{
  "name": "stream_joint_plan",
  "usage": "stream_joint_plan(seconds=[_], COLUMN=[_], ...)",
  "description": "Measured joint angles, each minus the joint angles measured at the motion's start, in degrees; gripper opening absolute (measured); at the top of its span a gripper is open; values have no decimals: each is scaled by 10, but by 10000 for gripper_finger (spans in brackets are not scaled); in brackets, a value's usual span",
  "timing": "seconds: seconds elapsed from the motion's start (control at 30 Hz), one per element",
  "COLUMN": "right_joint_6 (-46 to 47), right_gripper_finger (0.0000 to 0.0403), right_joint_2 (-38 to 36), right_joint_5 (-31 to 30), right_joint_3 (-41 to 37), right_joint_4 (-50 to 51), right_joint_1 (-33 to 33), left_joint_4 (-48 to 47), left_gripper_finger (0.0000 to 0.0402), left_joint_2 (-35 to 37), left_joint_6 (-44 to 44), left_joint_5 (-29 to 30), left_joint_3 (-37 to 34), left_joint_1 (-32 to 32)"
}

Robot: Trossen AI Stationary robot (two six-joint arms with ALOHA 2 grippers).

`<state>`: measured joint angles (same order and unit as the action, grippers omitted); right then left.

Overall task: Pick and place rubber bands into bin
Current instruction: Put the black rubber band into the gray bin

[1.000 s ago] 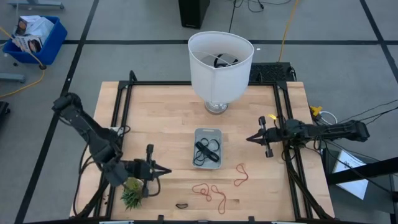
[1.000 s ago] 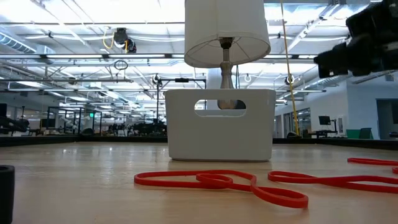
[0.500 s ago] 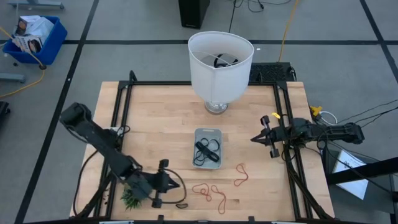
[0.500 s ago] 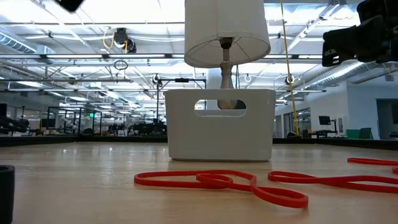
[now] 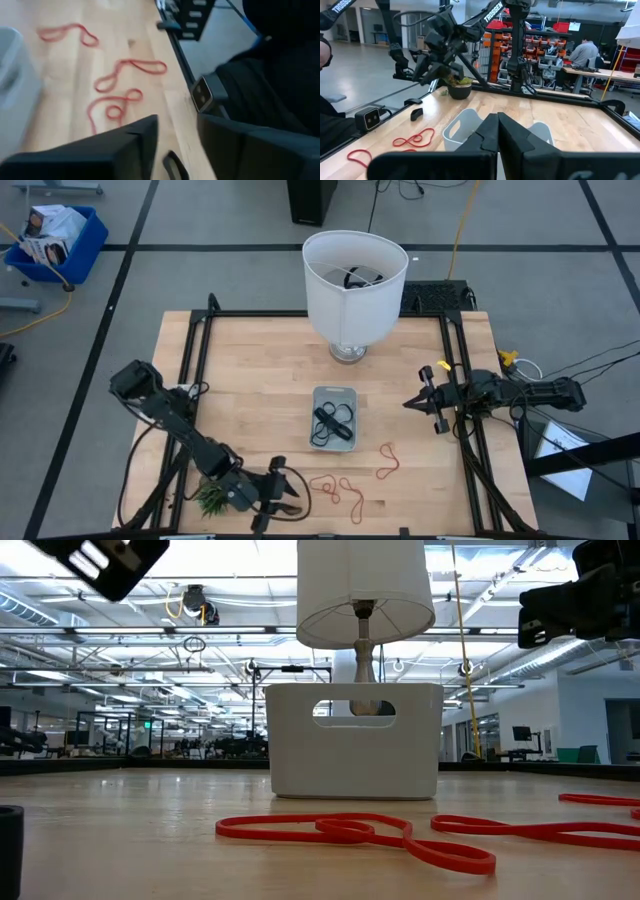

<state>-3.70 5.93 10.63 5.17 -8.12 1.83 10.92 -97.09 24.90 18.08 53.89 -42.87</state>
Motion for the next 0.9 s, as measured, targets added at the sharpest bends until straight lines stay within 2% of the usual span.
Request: stream_joint_plan(seconds=[0.2, 0.37, 0.5, 0.67, 0.9], right_joint_6=[0, 0, 0, -1, -1], right_gripper_finger=[0, 0, 0, 0, 0], right_joint_2=[0, 0, 0, 1, 1], right_joint_5=[0, 0, -1, -19, -34], right_joint_3=[0, 0, -2, -12, -13], right_joint_4=[0, 1, -2, -2, -4], right_joint_1=[0, 0, 0, 0, 0], left_joint_4=[1, 1, 2, 7, 22], left_gripper_finger=[245, 287, 292, 279, 249], left_joint_2=[-29, -57, -88, -123, -145], left_joint_6=[3, 12, 11, 11, -11], left_joint_5=[-66, -78, -91, -117, -105], left_joint_3=[0, 0, 0, 0, 1], left_joint_1=[0, -1, -4, -5, -7])
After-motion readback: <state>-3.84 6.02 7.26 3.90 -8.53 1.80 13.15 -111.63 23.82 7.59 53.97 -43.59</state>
